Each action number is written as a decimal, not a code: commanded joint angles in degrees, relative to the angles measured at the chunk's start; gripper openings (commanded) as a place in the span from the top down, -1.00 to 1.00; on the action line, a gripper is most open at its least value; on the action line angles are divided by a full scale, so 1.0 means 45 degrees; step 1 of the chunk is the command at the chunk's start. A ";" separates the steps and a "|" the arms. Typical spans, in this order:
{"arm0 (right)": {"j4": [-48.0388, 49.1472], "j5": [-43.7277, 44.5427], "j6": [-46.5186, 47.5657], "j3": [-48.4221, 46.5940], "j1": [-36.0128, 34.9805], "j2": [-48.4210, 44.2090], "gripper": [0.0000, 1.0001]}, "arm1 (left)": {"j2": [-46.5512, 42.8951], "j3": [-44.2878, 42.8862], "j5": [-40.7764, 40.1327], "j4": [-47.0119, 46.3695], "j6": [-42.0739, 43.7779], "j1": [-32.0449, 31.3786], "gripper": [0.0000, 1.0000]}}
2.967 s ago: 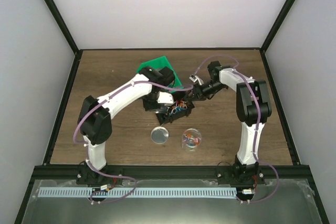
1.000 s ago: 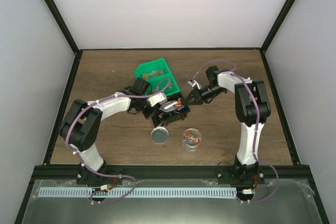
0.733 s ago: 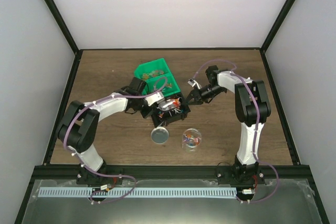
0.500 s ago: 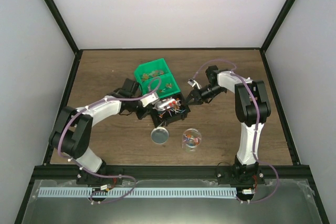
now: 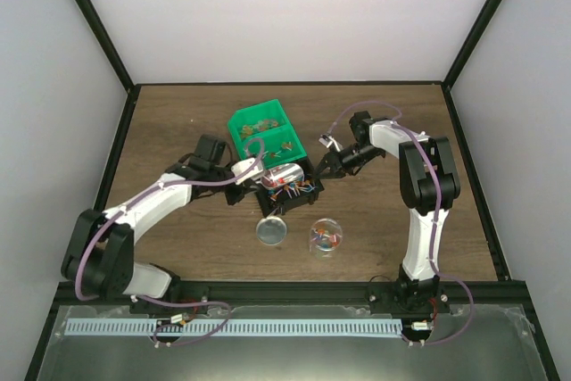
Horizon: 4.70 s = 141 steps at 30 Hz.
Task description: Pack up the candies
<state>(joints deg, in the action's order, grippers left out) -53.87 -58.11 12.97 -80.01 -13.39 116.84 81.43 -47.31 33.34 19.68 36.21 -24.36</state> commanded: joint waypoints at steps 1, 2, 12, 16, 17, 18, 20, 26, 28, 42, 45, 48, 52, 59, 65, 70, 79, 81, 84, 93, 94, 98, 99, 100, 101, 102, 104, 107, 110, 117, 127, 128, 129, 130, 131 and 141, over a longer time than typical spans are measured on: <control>-0.0025 0.0421 0.0451 -0.0443 -0.0091 0.0211 0.99 | -0.1167 -0.0881 0.0290 0.2124 0.1583 0.0003 0.92; -0.0042 0.0423 0.0447 -0.0441 -0.0086 0.0216 0.99 | -0.1292 -0.1167 0.0245 0.2850 0.2018 -0.0007 0.92; -0.0077 0.0396 0.0512 -0.0443 -0.0077 0.0189 0.98 | -0.2548 -0.2864 -0.0609 0.7244 0.4690 -0.0609 0.92; -0.0204 0.0400 0.0580 -0.0460 -0.0087 0.0204 0.84 | -0.2568 -0.3249 -0.1081 0.8022 0.4865 -0.1700 0.92; -0.0238 0.0394 0.0595 -0.0472 -0.0088 0.0193 0.82 | -0.2568 -0.3319 -0.1203 0.8113 0.4852 -0.1992 0.92; -0.0269 0.0396 0.0646 -0.0464 -0.0081 0.0189 0.78 | -0.2558 -0.3379 -0.1285 0.8188 0.4829 -0.2258 0.92; -0.0306 0.0435 0.0707 -0.0463 -0.0084 0.0170 0.67 | -0.2488 -0.3490 -0.1530 0.8170 0.4640 -0.2798 0.92; -0.0502 0.0536 0.0806 -0.0633 -0.0087 0.0161 0.18 | -0.1694 -0.4129 -0.1919 0.8184 0.4045 -0.3902 0.92; -0.0527 0.0539 0.0847 -0.0653 -0.0090 0.0133 0.03 | -0.1436 -0.4348 -0.2151 0.8147 0.3840 -0.4164 0.92; -0.0575 0.0467 0.0901 -0.0638 -0.0086 -0.0065 -0.52 | 0.0150 -0.5812 -0.3790 0.9635 0.3554 -0.5698 0.92; -0.0532 0.0385 0.0888 -0.0616 -0.0082 -0.0062 -0.59 | 0.0498 -0.6154 -0.4134 0.9995 0.3415 -0.5994 0.92; -0.0493 0.0360 0.0877 -0.0608 -0.0091 -0.0085 -0.63 | 0.0808 -0.6484 -0.4509 1.0246 0.3215 -0.6290 0.92; -0.0502 0.0335 0.0875 -0.0614 -0.0079 -0.0123 -0.68 | 0.1132 -0.6832 -0.5009 1.0492 0.3073 -0.6592 0.92; -0.0540 0.0238 0.0958 -0.0608 -0.0083 -0.0126 -0.76 | 0.1612 -0.7410 -0.5459 1.0914 0.2901 -0.6898 0.92; -0.0523 0.0130 0.0943 -0.0638 -0.0091 -0.0122 -0.80 | 0.1951 -0.7834 -0.5638 1.1218 0.2701 -0.6988 0.92; -0.0532 0.0062 0.0912 -0.0704 -0.0081 -0.0102 -0.80 | 0.1994 -0.7921 -0.5691 1.1334 0.2735 -0.7003 0.92; -0.0513 0.0085 0.0905 -0.0679 -0.0075 -0.0192 -0.72 | 0.1836 -0.8878 -0.5553 1.1465 0.2254 -0.5666 0.92; -0.0490 0.0079 0.0870 -0.0678 -0.0088 -0.0208 -0.68 | 0.1788 -0.9458 -0.5403 1.1774 0.2229 -0.5042 0.92; -0.0539 0.0081 0.0863 -0.0708 -0.0088 -0.0239 -0.66 | 0.1567 -0.9714 -0.5380 1.2066 0.1849 -0.4356 0.92; -0.0386 0.0305 0.0624 -0.0698 -0.0084 -0.0379 -0.52 | 0.2032 -0.9345 -0.7075 1.2697 -0.1186 -0.3127 0.92; -0.0407 0.0297 0.0617 -0.0742 -0.0088 -0.0378 -0.50 | 0.2216 -0.9315 -0.7236 1.2872 -0.1436 -0.3125 0.92; -0.0440 0.0267 0.0596 -0.0857 -0.0077 -0.0300 -0.41 | 0.2763 -0.9139 -0.7408 1.3196 -0.2023 -0.3112 0.92; -0.0433 0.0258 0.0594 -0.0883 -0.0085 -0.0285 -0.39 | 0.2881 -0.9153 -0.7378 1.3237 -0.2076 -0.3121 0.92; -0.0447 0.0232 0.0577 -0.0923 -0.0086 -0.0271 -0.38 | 0.3040 -0.9169 -0.7493 1.3243 -0.2197 -0.3139 0.92; -0.0488 0.0158 0.0606 -0.0970 -0.0091 -0.0262 -0.36 | 0.3306 -0.9247 -0.7774 1.3243 -0.2388 -0.3168 0.92; -0.0510 0.0078 0.0598 -0.0988 -0.0091 -0.0261 -0.34 | 0.3560 -0.9408 -0.8068 1.3346 -0.2556 -0.3177 0.92; -0.0477 -0.0067 0.0594 -0.1007 -0.0090 -0.0251 -0.30 | 0.4120 -0.9813 -0.8494 1.3605 -0.2955 -0.3199 0.92; -0.0472 -0.0113 0.0576 -0.1080 -0.0072 -0.0232 -0.21 | 0.4617 -1.0206 -0.8685 1.3614 -0.3102 -0.3280 0.92; -0.0488 -0.0266 0.0548 -0.1151 -0.0076 -0.0151 -0.15 | 0.5023 -1.0154 -0.8824 1.3614 -0.3129 -0.3483 0.92; -0.0471 -0.0548 0.0550 -0.1140 -0.0139 0.0060 -0.02 | 0.6088 -1.0594 -0.8946 1.3595 -0.3533 -0.3586 0.92; -0.0510 -0.0836 0.0592 -0.1102 -0.0257 0.0319 0.16 | 0.7078 -1.0944 -0.9590 1.3133 -0.4013 -0.3892 0.92; -0.0521 -0.0840 0.0611 -0.1097 -0.0259 0.0342 0.17 | 0.7095 -1.0899 -0.9682 1.3012 -0.4053 -0.3938 0.92; -0.0529 -0.0852 0.0620 -0.1106 -0.0276 0.0364 0.19 | 0.7112 -1.0857 -0.9769 1.2885 -0.4075 -0.3959 0.92; -0.0534 -0.0856 0.0634 -0.1107 -0.0288 0.0379 0.22 | 0.7133 -1.0854 -0.9819 1.2727 -0.4078 -0.3988 0.92; -0.0547 -0.0857 0.0633 -0.1107 -0.0294 0.0383 0.23 | 0.7165 -1.0832 -0.9820 1.2603 -0.4098 -0.3999 0.92; -0.0589 -0.0915 0.0769 -0.0994 -0.0357 0.0548 0.52 | 0.7272 -1.0152 -0.9434 1.1268 -0.4199 -0.4011 0.92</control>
<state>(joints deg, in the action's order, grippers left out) -55.88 -59.99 15.81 -83.00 -13.98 118.50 112.25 -95.00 -8.58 74.63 18.76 -42.68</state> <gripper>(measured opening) 0.269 0.084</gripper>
